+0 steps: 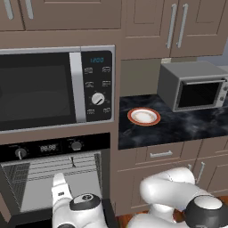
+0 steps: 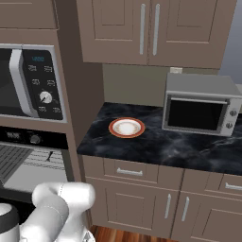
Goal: Take the fish from the oven and place it on the plate on the counter.
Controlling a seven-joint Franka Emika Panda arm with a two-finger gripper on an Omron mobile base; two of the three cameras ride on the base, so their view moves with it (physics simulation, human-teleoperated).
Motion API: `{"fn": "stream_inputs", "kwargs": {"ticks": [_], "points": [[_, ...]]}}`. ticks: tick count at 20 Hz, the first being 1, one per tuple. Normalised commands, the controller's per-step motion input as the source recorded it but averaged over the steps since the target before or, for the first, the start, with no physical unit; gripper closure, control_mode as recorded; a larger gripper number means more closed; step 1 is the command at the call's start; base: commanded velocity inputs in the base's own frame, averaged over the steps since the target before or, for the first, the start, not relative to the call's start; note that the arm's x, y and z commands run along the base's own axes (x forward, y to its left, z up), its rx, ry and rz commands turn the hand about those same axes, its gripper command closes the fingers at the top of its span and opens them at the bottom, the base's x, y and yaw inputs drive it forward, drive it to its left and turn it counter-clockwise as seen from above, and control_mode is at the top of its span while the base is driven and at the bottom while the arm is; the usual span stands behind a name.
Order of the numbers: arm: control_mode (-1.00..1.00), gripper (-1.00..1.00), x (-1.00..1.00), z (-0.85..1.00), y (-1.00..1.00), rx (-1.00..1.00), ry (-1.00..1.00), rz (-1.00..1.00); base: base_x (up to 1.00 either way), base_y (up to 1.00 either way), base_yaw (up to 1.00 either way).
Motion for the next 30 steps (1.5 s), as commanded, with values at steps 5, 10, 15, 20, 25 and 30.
{"fn": "stream_inputs", "kwargs": {"ticks": [5, 10, 15, 20, 25, 30], "points": [[-1.00, -1.00, 0.20, 0.00, 0.31, -0.36, 0.00, -0.21, 0.00, 0.00, 0.00], [-1.00, -1.00, 0.08, -0.13, 0.11, -0.33, 0.01, -0.05, 0.00, 0.00, 0.00], [-1.00, -1.00, 0.00, -0.14, 0.00, -0.30, -0.11, 0.00, 0.00, 0.00, 0.00], [-1.00, -1.00, 0.00, 0.00, 0.00, -0.28, -0.08, 0.00, 0.00, 0.00, 0.00], [-1.00, -1.00, 0.00, 0.00, 0.00, -0.30, 0.00, 0.00, 0.00, 0.00, 0.00], [-1.00, -1.00, 0.00, 0.00, -0.02, -0.30, 0.01, 0.00, 0.00, 0.00, 0.00]]}}
